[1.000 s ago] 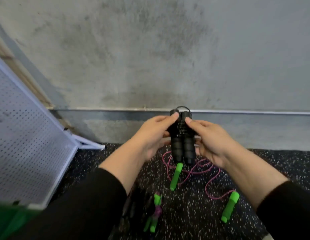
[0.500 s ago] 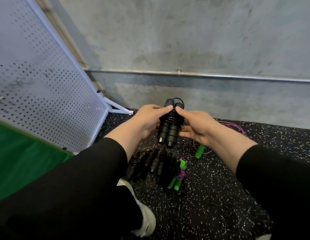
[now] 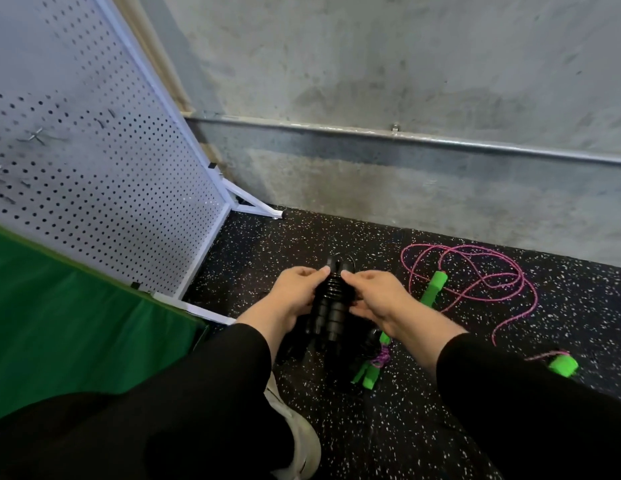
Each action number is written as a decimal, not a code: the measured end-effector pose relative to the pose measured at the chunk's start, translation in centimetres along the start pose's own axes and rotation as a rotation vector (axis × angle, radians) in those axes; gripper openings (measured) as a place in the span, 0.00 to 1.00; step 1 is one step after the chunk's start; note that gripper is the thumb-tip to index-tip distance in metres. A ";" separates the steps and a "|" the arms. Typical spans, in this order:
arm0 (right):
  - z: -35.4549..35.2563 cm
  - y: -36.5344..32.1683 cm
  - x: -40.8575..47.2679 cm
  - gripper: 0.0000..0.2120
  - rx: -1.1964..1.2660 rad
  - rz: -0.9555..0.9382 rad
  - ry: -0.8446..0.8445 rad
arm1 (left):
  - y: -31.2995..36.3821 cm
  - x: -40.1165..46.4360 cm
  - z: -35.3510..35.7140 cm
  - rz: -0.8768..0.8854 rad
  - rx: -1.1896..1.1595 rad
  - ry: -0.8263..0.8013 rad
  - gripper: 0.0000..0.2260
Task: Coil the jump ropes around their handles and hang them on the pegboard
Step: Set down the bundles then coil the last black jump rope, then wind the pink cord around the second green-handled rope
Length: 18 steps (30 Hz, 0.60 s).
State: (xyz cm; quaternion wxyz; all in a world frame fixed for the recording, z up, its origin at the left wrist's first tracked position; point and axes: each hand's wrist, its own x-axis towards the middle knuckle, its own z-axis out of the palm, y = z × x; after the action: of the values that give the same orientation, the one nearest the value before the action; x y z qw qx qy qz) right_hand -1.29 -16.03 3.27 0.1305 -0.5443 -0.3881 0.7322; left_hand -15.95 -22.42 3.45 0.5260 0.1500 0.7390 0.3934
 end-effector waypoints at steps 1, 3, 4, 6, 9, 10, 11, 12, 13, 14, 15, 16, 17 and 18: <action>0.1 0.4 0.5 0.16 0.021 0.009 0.011 | -0.4 0.6 0.1 -0.003 -0.011 0.013 0.14; 0.2 0.6 1.8 0.11 0.057 0.004 0.020 | -0.6 2.1 0.4 0.006 -0.025 0.031 0.15; 0.2 0.4 2.6 0.10 0.070 -0.010 0.021 | -0.3 3.0 0.5 0.015 -0.025 0.040 0.15; 0.0 -0.5 4.3 0.09 0.072 -0.049 0.025 | 0.5 5.2 0.8 0.040 -0.019 0.054 0.14; -0.1 -2.0 7.3 0.10 0.086 -0.082 -0.012 | 2.0 9.2 1.2 0.060 -0.003 0.049 0.11; -0.1 -2.4 8.3 0.09 0.084 -0.083 -0.028 | 2.5 10.8 1.3 0.066 0.011 0.046 0.10; -0.2 -2.8 9.5 0.08 0.077 -0.078 -0.036 | 2.9 12.3 1.4 0.077 0.033 0.045 0.10; -0.1 -3.0 10.7 0.07 0.070 -0.073 -0.041 | 3.2 13.8 1.5 0.087 0.053 0.046 0.10; -0.2 -3.1 12.1 0.07 0.054 -0.063 -0.045 | 3.3 15.3 1.7 0.089 0.072 0.049 0.11; -0.2 -3.1 13.6 0.06 0.043 -0.050 -0.049 | 3.4 16.8 1.9 0.089 0.099 0.053 0.12; -0.2 -3.1 15.0 0.05 0.033 -0.031 -0.050 | 3.3 18.2 2.0 0.085 0.128 0.057 0.13; -0.2 -3.0 16.4 0.04 0.033 -0.014 -0.049 | 3.0 19.5 2.2 0.076 0.154 0.053 0.13; -0.3 -2.7 17.9 0.04 0.030 0.003 -0.047 | 2.7 20.7 2.3 0.055 0.168 0.034 0.13; -0.4 -2.4 19.1 0.05 0.023 0.017 -0.045 | 2.4 21.9 2.5 0.027 0.174 0.006 0.13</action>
State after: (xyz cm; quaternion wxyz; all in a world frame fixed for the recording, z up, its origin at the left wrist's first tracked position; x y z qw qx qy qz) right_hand -8.59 -2.53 -8.42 0.1219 -0.5292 -0.3779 0.7498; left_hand -22.95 -5.87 -9.53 0.5033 0.2038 0.7698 0.3354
